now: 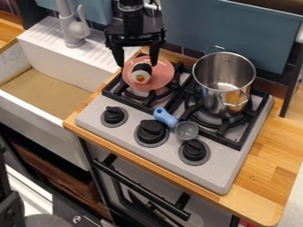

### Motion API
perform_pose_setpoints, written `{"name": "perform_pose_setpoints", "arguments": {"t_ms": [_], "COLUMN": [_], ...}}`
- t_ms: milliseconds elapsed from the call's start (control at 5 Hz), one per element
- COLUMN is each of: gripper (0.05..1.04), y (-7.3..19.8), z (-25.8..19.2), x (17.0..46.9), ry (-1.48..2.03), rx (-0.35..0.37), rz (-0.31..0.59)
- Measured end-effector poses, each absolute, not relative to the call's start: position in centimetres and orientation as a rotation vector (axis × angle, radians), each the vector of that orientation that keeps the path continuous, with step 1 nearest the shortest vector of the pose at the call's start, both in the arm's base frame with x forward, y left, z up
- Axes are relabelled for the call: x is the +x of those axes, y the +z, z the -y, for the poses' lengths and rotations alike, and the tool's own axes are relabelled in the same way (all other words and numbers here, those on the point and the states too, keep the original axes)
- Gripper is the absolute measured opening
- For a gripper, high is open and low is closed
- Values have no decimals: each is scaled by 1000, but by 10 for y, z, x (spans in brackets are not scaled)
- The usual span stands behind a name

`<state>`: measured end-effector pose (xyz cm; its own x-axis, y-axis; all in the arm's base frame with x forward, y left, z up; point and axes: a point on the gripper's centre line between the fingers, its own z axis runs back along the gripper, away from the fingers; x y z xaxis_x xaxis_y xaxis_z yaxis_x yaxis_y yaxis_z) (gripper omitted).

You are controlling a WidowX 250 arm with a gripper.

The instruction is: Put the black object into the silver pot

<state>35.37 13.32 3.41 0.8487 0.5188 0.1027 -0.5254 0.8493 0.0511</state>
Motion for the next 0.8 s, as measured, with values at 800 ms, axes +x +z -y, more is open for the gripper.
{"name": "perform_pose_setpoints", "arguments": {"t_ms": [800], "gripper": [1001], "y": [4], "z": [-125], "x": [358], "ry": [527], "rx": [104], "rz": [22]}}
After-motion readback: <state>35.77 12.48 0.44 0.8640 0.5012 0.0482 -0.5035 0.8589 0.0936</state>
